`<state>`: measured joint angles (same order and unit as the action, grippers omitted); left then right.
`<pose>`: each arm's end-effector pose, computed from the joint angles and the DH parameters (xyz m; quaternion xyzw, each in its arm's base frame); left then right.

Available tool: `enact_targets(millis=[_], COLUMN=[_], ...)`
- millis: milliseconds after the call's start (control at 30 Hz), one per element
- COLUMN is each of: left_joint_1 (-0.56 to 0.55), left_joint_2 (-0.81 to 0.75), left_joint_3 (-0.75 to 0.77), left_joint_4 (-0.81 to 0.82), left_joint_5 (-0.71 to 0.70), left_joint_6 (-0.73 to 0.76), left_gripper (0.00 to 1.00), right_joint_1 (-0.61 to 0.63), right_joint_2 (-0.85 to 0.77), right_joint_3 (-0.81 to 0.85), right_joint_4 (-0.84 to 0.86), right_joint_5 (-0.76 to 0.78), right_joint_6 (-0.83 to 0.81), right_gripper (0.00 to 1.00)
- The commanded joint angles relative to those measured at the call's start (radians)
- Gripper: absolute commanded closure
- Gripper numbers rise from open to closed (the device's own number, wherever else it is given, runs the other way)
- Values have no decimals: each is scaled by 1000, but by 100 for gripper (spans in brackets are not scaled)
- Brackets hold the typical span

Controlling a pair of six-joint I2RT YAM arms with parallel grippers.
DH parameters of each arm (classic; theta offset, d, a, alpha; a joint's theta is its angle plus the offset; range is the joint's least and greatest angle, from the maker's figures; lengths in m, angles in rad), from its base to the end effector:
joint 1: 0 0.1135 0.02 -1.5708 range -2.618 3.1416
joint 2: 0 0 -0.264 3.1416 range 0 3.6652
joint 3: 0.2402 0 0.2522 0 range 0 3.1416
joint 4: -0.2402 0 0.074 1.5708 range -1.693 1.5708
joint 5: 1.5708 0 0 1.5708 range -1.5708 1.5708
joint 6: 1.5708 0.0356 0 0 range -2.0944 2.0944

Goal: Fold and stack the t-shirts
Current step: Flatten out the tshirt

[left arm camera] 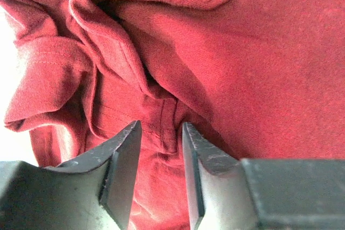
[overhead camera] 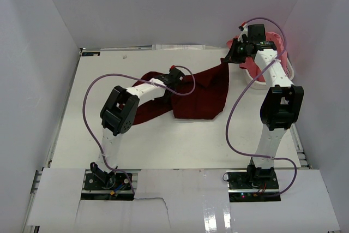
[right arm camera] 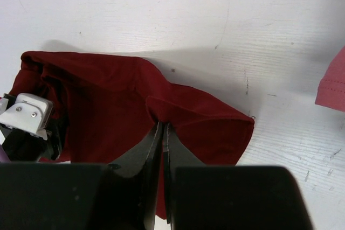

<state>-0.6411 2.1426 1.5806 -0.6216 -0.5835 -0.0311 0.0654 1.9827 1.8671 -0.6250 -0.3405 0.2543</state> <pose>0.3654 -0.2482 0.1597 0.2295 0.9131 0.2057 0.2670 0.4536 0.0416 0.3142 0.0170 0.9043 0.2163 0.3677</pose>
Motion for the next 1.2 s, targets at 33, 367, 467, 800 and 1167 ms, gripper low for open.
enact_targets(millis=[33,367,467,800,1167], left_joint_1=[24,34,38,47,49], left_joint_2=[-95,-75,-73,-53,-36], left_joint_3=[-13,-1,1,4,25], left_joint_4=[-10,-23,-26,-40,-53], left_joint_5=[-26,-35,-26,27,53], left_joint_6=[-23,-33,-33,-52,-52], left_gripper=[58,74,77,50,99], right_joint_1=[5,7,7,7,7], right_joint_2=[-31,-32,-30,-22,-21], right_joint_3=[7,9,15,32,43], right_joint_4=[27,22,21,8,5], right_joint_5=[-12,-11,-11,-8,-3], right_joint_6=[-10,-13,-13,-15,-15], right_gripper=[92,92,92,92,92])
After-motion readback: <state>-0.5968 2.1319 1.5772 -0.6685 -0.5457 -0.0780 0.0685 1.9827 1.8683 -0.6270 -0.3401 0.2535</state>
